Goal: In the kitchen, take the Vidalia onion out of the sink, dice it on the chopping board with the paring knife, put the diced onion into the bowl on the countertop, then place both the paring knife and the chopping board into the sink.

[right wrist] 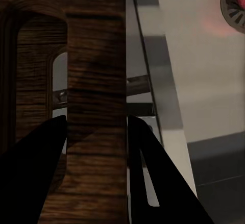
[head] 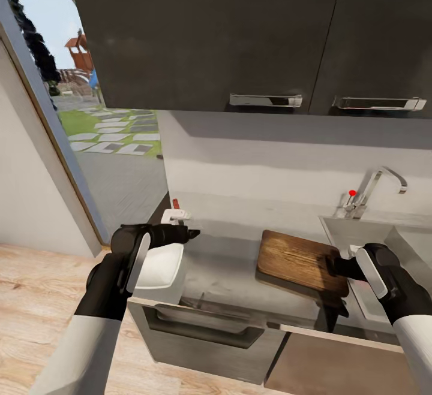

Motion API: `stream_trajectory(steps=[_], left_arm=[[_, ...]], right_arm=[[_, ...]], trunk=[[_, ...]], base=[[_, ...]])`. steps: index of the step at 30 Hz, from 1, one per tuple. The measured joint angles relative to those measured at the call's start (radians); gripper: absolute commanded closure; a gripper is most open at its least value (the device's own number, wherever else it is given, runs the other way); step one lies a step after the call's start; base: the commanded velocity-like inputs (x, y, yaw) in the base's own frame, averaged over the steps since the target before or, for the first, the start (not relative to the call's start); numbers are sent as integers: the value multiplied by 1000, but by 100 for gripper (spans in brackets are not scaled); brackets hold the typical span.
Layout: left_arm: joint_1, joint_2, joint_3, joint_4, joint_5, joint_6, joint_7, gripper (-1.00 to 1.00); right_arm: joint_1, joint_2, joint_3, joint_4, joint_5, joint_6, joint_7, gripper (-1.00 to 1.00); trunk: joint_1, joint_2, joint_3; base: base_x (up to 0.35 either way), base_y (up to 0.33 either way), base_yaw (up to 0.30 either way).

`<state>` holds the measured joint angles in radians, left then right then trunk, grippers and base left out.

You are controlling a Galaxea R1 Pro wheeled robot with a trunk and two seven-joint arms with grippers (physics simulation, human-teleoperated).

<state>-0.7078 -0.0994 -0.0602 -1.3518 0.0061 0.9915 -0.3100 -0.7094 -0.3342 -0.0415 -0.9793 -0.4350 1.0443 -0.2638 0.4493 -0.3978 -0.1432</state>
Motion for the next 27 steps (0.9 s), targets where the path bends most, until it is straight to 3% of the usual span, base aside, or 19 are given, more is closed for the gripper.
stream_trajectory(steps=[6, 11, 27], left_arm=[[0, 0, 0, -12, 0, 1, 0, -100], [-1, 0, 0, -13, 0, 0, 0, -100], [0, 0, 0, -10, 0, 0, 0, -100]], right_arm=[[0, 0, 0, 0, 1, 0, 0, 100], [0, 0, 0, 0, -3, 0, 0, 100], [0, 0, 3, 0, 2, 0, 0, 100]], trunk=[[0, 0, 0], [0, 0, 0], [0, 0, 0]], base=[[0, -12, 115], [0, -218, 154], [-71, -71, 4]])
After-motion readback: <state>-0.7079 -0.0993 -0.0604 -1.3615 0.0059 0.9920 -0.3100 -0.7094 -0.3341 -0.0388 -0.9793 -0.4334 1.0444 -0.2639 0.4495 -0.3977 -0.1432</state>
